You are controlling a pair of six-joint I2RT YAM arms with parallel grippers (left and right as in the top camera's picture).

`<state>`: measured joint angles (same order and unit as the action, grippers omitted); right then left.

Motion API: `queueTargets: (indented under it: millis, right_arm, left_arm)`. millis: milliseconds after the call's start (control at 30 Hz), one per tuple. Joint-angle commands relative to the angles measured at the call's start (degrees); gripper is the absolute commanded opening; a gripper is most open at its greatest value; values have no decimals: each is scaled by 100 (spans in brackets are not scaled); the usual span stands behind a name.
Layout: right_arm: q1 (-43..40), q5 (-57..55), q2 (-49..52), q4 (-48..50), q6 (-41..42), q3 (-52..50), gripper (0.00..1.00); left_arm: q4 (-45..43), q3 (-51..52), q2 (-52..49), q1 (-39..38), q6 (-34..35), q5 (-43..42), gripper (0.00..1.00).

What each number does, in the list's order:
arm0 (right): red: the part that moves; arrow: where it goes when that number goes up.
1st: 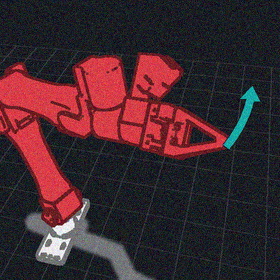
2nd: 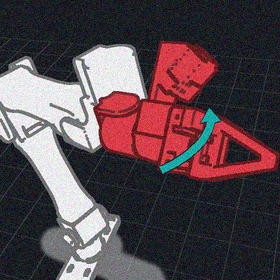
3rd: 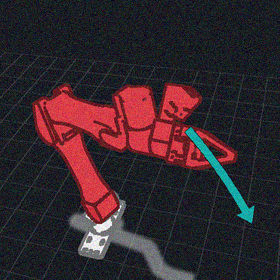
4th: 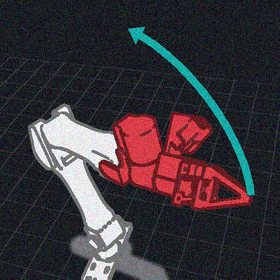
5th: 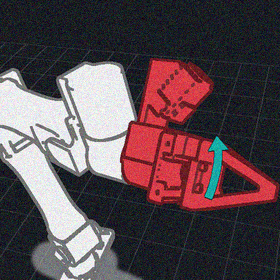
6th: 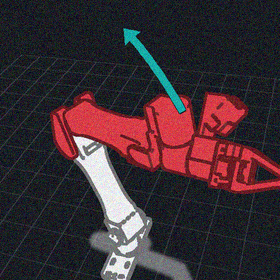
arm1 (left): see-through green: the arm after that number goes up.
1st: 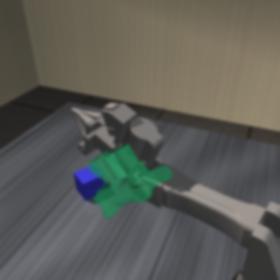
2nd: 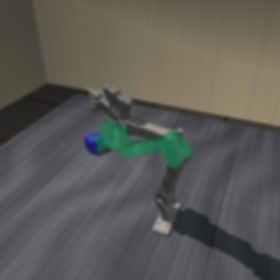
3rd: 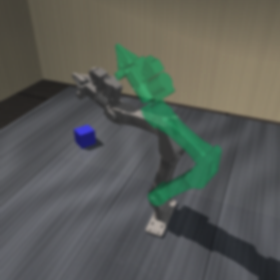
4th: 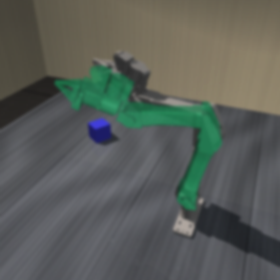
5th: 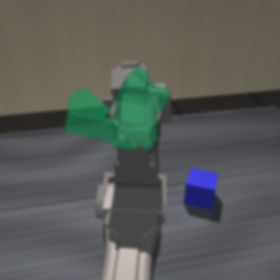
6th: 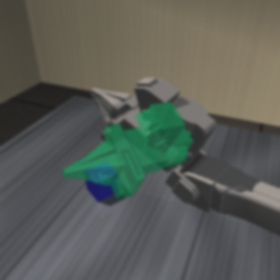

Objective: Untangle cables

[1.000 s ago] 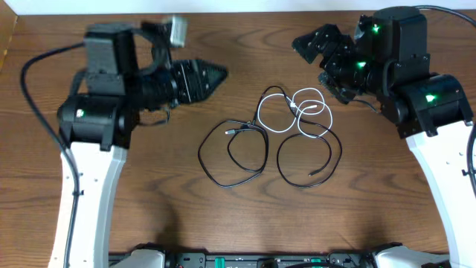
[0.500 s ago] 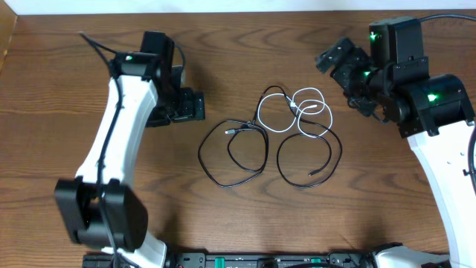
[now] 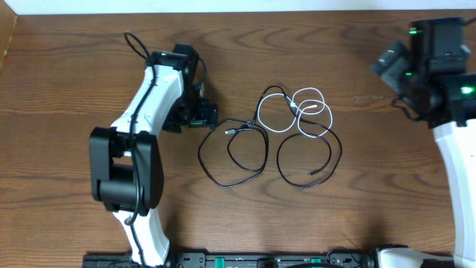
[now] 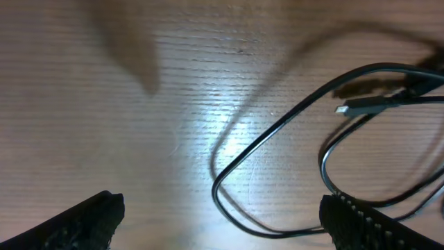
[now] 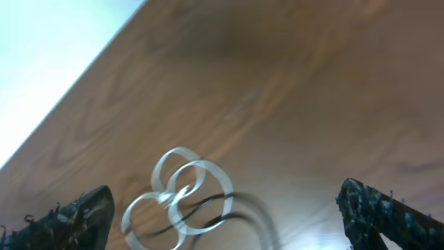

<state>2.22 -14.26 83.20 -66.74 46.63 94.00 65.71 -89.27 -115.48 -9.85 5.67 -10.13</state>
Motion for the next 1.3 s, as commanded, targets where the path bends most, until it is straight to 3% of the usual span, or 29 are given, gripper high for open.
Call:
queueTargets:
  millis: [0, 133, 467, 700, 767, 1000, 1267]
  right_arm:
    - [-468, -247, 39, -267, -216, -9, 99]
    - [-656, -133, 39, -382, -219, -15, 99]
    - [-651, 125, 39, -334, -238, -35, 99]
    - [-651, 136, 39, -326, -240, -35, 99]
    - [-651, 136, 39, -326, -240, -37, 99]
    - [-651, 136, 39, -306, -238, -37, 99]
    - [-651, 136, 39, -308, -240, -37, 99]
  left_arm:
    - [-107, 107, -177, -81, -208, 74, 95]
    - [-295, 245, -243, -170, -334, 74, 81]
    - [-1281, 1051, -245, -326, -332, 74, 75]
    - [-1637, 1231, -243, -326, -330, 76, 28]
    - [-1598, 1145, -236, -326, -326, 72, 8]
    - [-839, 223, 111, -326, -227, 31, 8]
    - [-448, -1355, 1600, -319, -199, -555, 7]
